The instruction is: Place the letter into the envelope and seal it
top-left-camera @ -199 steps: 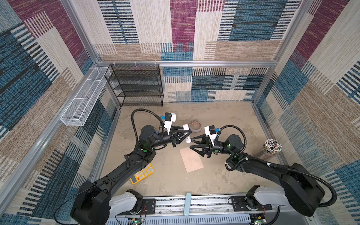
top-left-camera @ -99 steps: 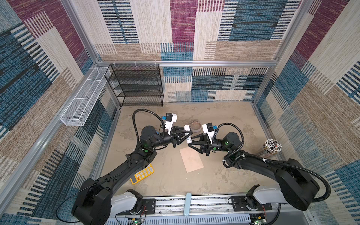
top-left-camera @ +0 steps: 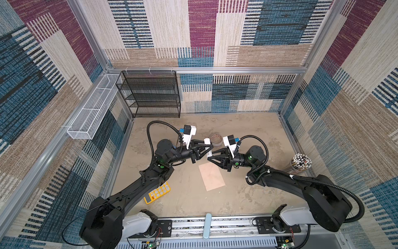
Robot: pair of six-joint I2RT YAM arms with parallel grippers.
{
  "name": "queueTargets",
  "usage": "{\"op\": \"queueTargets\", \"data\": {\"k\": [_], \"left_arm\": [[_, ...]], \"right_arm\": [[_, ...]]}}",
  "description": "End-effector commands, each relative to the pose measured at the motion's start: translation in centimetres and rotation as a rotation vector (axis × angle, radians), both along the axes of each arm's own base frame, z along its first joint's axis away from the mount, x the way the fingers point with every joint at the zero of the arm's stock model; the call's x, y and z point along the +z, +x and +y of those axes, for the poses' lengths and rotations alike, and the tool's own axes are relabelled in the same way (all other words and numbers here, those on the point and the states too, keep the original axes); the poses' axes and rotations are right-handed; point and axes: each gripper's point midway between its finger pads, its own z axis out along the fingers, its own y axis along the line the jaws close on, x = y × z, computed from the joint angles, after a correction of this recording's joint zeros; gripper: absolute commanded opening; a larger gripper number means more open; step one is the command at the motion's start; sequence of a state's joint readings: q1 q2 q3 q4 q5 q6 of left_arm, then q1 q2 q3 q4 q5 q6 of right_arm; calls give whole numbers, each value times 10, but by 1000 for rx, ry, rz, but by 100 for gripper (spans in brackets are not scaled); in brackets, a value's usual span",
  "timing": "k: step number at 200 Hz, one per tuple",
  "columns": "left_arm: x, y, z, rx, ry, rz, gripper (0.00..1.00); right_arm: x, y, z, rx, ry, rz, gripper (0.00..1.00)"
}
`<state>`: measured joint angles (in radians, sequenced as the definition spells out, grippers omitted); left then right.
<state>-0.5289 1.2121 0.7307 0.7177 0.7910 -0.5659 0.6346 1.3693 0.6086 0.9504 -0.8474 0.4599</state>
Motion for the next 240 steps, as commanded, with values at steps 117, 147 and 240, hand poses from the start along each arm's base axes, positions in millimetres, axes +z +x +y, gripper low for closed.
{"op": "queueTargets", "data": {"k": [117, 147, 240], "left_arm": [[-50, 29, 11, 395, 231, 36, 0], [-59, 27, 4, 421, 247, 61, 0], [-58, 30, -2, 497, 247, 53, 0]], "right_arm": [[54, 20, -15, -545, 9, -116, 18], [62, 20, -15, -681, 8, -165, 17], [41, 18, 3, -817, -73, -192, 24]]}}
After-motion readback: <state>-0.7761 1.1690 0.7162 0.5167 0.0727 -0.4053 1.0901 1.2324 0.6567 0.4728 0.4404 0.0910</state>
